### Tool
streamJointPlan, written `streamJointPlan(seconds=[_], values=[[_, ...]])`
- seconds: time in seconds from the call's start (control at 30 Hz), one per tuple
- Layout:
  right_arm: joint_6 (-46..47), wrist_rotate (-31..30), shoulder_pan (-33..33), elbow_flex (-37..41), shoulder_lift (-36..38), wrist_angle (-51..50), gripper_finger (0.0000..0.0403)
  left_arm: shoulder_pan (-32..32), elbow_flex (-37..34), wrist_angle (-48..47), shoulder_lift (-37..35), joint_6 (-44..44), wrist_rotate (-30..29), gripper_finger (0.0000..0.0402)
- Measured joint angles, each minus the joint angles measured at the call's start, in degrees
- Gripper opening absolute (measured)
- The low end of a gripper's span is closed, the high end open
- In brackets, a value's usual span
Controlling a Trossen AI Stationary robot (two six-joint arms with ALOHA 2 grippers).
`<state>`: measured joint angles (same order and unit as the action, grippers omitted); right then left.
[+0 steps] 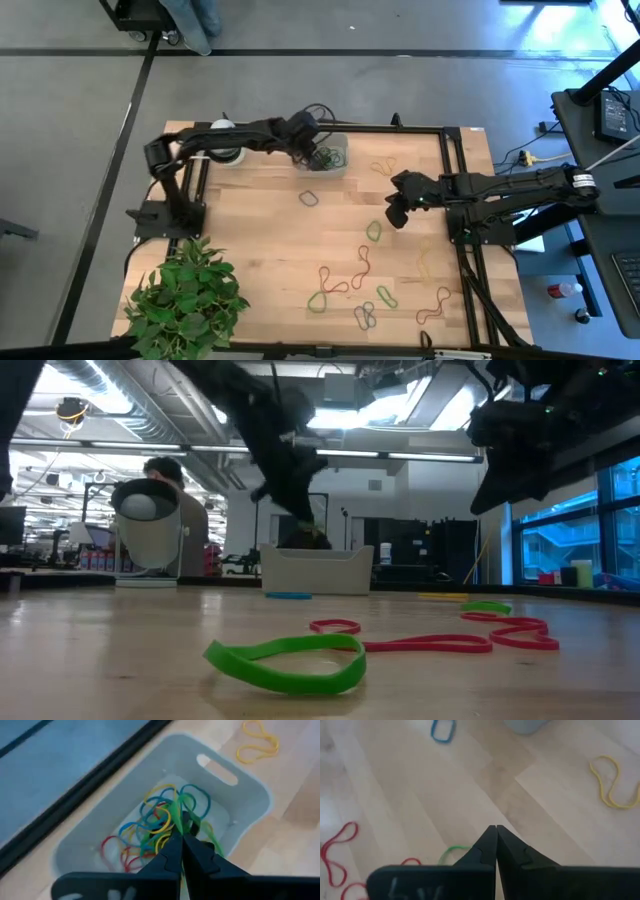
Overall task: Pick and place rubber bands into bin
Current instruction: Put the green rubber band into the white bin, then put the yellow rubber band into the white bin
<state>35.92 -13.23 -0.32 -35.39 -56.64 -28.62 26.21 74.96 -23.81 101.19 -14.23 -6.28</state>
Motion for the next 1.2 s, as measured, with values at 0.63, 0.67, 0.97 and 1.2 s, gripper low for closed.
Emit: streamJointPlan(seconds=[0.63,0.67,0.97,1.2], values=[[4.52,-0.31,-0.26,0.04,-0.90,1.10,0.0007,-0.46,0.00,-0.33,7.11,6.65,3.36,0.0129],[4.52,-0.31,-0.26,0.04,-0.90,1.06,0.0007,-0.64,0.00,-0.35,6.68,6.63,3.36,0.0138],[4.28,-0.29,-0.26,0.04,-0.90,0.99,0.0007,-2.59,0.00,-3.39,-0.62,1.76,3.40,0.0154],[3.30,-0.27,-0.26,0.04,-0.90,0.86,0.0007,-6.00,0.00,-10.61,-6.07,-8.35,3.25,0.0112]])
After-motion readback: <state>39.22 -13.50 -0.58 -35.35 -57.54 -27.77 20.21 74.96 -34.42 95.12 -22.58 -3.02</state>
